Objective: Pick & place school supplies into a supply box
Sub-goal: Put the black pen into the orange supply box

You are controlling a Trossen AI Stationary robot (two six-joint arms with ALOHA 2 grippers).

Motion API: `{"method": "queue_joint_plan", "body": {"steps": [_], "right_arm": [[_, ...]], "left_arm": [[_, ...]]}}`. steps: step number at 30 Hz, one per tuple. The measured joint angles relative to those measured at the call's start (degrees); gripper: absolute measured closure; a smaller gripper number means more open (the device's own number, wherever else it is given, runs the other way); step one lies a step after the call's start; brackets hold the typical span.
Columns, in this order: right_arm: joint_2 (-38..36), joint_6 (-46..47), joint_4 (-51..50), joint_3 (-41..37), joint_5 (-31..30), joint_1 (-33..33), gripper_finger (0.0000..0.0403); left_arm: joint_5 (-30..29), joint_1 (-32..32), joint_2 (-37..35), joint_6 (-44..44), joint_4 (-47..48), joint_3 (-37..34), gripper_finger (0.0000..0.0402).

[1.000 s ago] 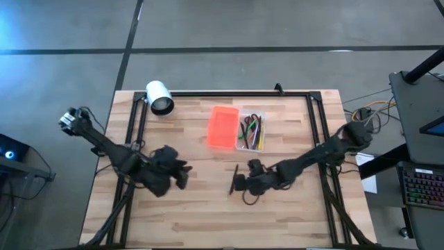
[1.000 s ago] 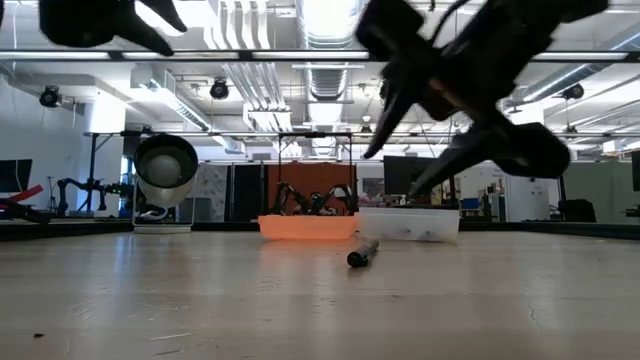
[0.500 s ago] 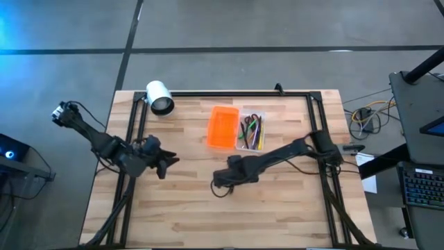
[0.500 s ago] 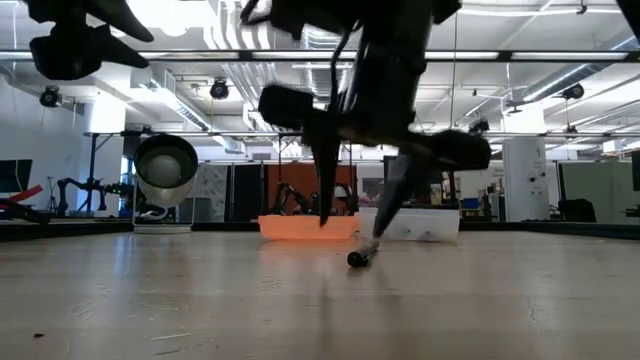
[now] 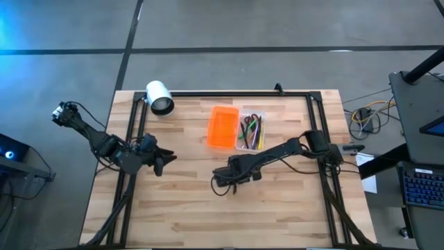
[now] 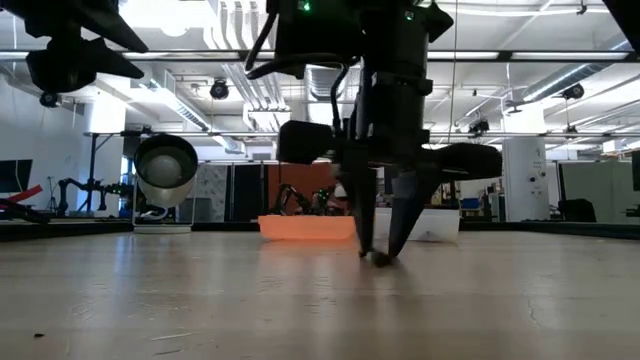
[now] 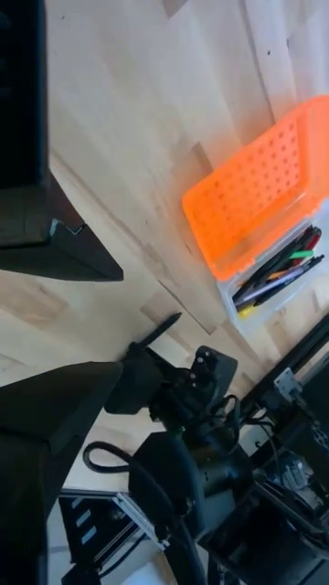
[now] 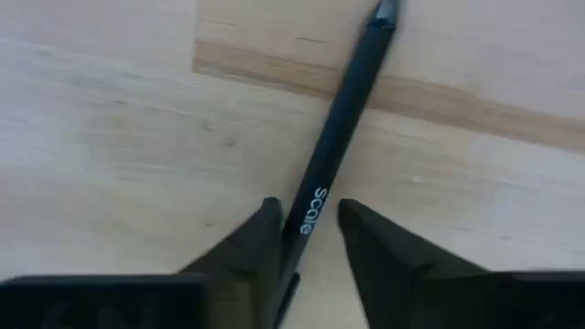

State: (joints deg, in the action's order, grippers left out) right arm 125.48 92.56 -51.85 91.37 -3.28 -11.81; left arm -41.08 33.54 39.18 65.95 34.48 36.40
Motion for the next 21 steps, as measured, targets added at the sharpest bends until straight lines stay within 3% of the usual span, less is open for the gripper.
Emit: {"method": "queue_joint_plan", "body": {"steps": [5,8,12,21], "right_arm": [[-0.1,-1.2,-0.3,-1.7,0.0,0.3,0.0379],[-0.7,-1.3,-3.8,-1.6,-1.1,0.3,0.0383],[-3.1,2.0,-9.8,-1.3,-7.2,-0.8,0.0386],[-20.1,9.0,-15.5,-2.8,-24.1,0.6,0.0388]], "left_arm": [[0.0,0.0,0.0,-1.2,0.0,0.0,0.0266],[-0.1,0.0,0.0,-1.5,0.0,0.0,0.0266],[-0.1,0.0,0.0,-1.7,0.0,0.0,0.0266],[-1.8,0.0,0.0,-3.2,0.0,0.0,0.0266]]}}
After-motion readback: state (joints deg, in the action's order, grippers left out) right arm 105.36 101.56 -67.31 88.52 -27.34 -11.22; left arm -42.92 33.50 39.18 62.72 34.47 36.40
